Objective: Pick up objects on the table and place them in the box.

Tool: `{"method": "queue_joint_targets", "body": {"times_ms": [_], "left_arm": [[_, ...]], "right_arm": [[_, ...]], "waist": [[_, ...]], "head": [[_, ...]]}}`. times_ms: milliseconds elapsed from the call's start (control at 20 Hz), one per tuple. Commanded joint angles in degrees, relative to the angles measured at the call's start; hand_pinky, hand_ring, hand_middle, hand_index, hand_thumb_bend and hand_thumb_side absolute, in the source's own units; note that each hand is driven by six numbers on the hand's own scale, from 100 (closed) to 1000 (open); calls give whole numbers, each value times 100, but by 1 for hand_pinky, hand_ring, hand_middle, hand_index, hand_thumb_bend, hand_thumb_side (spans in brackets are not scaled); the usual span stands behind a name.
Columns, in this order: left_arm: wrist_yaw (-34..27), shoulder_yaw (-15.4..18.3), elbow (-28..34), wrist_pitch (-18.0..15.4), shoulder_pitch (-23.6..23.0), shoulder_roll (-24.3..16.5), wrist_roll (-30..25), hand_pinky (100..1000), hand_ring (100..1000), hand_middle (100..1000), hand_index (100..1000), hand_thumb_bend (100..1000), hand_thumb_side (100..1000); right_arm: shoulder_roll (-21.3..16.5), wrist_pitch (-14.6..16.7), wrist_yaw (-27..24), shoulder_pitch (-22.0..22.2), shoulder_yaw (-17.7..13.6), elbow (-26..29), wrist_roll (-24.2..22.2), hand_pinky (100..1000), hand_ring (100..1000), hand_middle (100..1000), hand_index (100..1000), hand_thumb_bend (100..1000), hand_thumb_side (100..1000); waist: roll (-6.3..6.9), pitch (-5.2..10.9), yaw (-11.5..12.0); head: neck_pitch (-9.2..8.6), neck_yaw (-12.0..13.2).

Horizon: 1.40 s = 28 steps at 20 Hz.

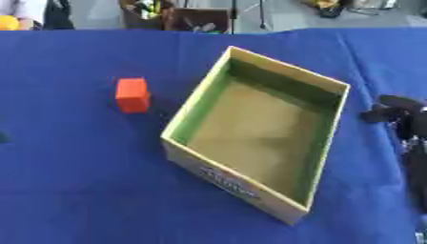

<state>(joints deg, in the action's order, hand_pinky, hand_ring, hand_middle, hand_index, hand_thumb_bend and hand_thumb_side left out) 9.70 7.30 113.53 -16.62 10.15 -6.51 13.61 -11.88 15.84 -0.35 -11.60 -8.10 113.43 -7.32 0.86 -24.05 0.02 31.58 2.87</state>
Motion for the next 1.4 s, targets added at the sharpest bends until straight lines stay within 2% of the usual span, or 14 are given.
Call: {"method": "queue_joint_targets", "body": {"times_ms": [50, 300, 450, 600, 800, 1400], "left_arm": [[-16, 69, 106, -5, 23, -66, -24, 386, 567, 586, 800, 100, 953], [247, 104, 106, 34, 160, -500, -162, 388, 585, 624, 825, 100, 915], [477, 49, 106, 217, 410, -874, -369, 411, 622, 677, 862, 100, 886], [722, -143, 106, 457, 748, -1273, -612, 455, 667, 725, 897, 100, 845], [1042, -468, -81, 729, 1220, -1792, -931, 483, 689, 740, 905, 100, 822], [2010, -1458, -1443, 1544, 2782, -3366, -1899, 541, 731, 769, 914, 100, 832]], "right_arm": [[-64, 16, 15, -32, -27, 117, -4, 895, 675, 541, 780, 100, 926], [-167, 112, -23, 12, -44, 117, 40, 892, 678, 548, 781, 100, 918], [-262, 163, -31, 62, -47, 117, 56, 891, 677, 546, 780, 100, 914], [-324, 169, -27, 102, -35, 117, 45, 891, 677, 545, 780, 100, 912], [-371, 154, -3, 149, -31, 117, 34, 892, 677, 543, 780, 100, 915], [-348, 87, 48, 180, 63, 117, -82, 895, 678, 541, 780, 100, 923]], "waist": [[-3, 91, 6], [27, 128, 44], [85, 176, 63], [147, 222, 64], [219, 264, 68], [301, 283, -119]], "head": [[-33, -10], [15, -42], [43, -73], [71, -112], [106, -144], [144, 4]]}}
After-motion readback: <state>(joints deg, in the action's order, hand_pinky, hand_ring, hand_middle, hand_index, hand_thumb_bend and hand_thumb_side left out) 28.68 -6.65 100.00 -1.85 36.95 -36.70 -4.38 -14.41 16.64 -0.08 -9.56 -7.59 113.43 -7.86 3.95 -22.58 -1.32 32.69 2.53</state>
